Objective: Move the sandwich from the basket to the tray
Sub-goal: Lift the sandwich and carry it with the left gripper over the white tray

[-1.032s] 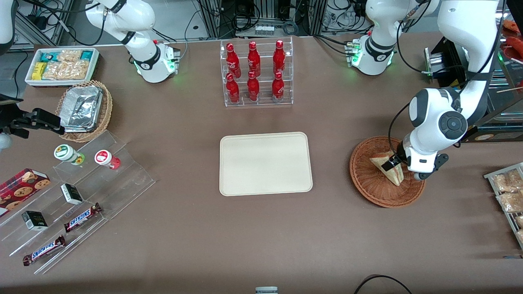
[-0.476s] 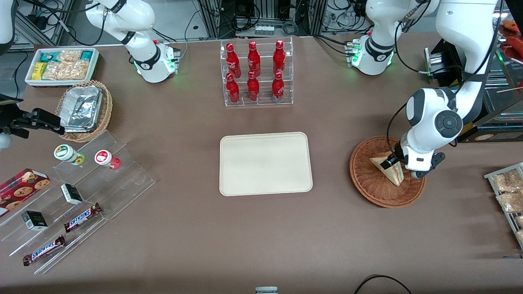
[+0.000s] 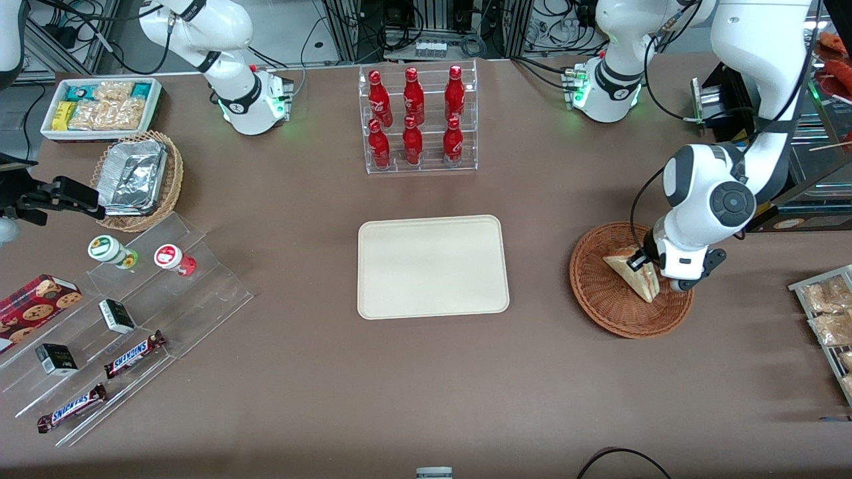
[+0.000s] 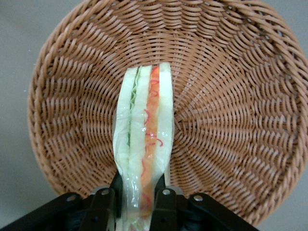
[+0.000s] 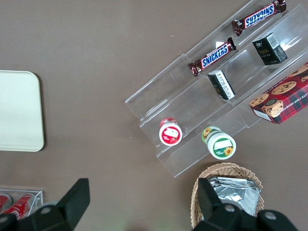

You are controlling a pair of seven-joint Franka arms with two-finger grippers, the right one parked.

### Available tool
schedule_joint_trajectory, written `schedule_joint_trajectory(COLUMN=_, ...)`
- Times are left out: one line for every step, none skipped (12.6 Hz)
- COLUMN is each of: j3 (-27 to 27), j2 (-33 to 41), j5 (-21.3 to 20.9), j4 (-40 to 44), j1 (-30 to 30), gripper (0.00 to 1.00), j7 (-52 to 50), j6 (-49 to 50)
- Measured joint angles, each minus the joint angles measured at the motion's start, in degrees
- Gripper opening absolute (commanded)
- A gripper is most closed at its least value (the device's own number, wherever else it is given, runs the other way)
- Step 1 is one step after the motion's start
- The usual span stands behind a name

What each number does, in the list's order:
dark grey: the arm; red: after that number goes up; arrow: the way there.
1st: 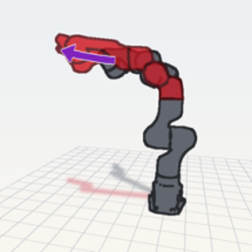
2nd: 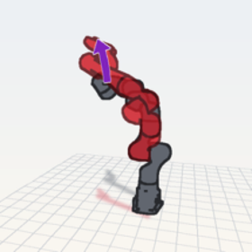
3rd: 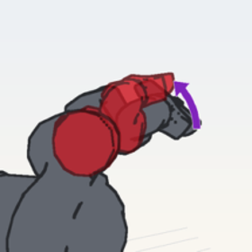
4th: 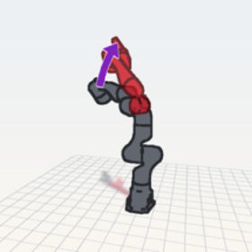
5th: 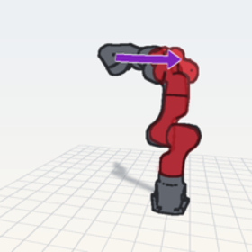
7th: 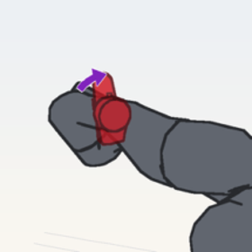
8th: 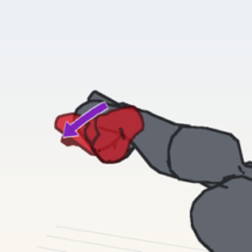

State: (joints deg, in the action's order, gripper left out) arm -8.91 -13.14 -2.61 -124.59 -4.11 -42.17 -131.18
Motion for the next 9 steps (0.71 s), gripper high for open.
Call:
schedule_joint_trajectory(j3=-0.45, j2=0.22, j5=0.0, j4=2.54, j1=0.03, gripper=0.0, j7=0.87, j6=4.06)
schedule_joint_trajectory(j3=-1.15, j2=0.38, j5=0.0, j4=5.28, j1=0.08, gripper=0.0, j7=1.54, j6=7.81)
schedule_joint_trajectory(j3=-2.16, j2=0.45, j5=0.0, j4=7.76, j1=0.19, gripper=0.0, j7=1.93, j6=10.62)
schedule_joint_trajectory(j3=-3.4, j2=0.45, j5=0.0, j4=9.7, j1=0.49, gripper=0.0, j7=1.99, j6=12.27)
schedule_joint_trajectory(j3=-4.56, j2=0.41, j5=0.03, j4=11.05, j1=1.29, gripper=0.0, j7=1.99, j6=12.88)
schedule_joint_trajectory(j3=-5.38, j2=0.24, j5=0.07, j4=11.99, j1=2.84, gripper=0.0, j7=1.98, j6=12.94)
schedule_joint_trajectory(j3=-5.78, j2=-0.22, j5=0.1, j4=12.73, j1=5.07, gripper=0.0, j7=1.97, j6=12.96)
schedule_joint_trajectory(j3=-5.99, j2=-0.98, j5=0.14, j4=13.59, j1=7.84, gripper=0.0, j7=1.88, j6=12.96)
schedule_joint_trajectory(j3=-6.14, j2=-2.03, j5=0.16, j4=14.74, j1=10.72, gripper=0.0, j7=1.64, j6=12.96)
